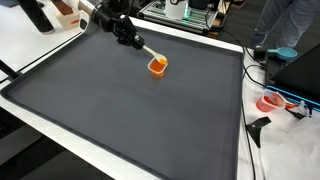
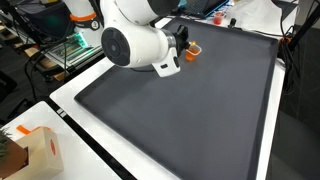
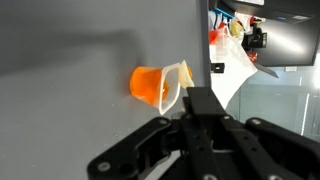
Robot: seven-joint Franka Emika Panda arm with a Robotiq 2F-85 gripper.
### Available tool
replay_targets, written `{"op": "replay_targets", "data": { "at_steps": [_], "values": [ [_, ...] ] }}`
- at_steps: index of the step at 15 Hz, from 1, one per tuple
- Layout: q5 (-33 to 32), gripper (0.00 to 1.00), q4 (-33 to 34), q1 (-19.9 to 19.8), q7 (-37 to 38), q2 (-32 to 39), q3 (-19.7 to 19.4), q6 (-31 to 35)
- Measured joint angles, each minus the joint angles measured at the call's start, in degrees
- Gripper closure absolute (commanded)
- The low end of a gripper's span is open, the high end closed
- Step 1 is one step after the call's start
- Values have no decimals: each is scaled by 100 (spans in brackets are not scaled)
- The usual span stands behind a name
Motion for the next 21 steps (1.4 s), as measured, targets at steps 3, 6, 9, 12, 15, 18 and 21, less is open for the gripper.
{"op": "replay_targets", "data": {
  "at_steps": [3,6,9,12,15,18,21],
  "values": [
    [80,97,66,-57,-100,73,-37,-204],
    [173,97,130,-112,-166,88,-80,-373],
    [238,97,235,-166,-173,58,-147,-594],
    [260,97,360,-201,-167,-34,-249,-820],
    [260,97,493,-229,-93,-196,-359,-1015],
    [260,97,649,-249,74,-403,-459,-1183],
    [260,97,829,-249,306,-608,-522,-1297]
  ]
}}
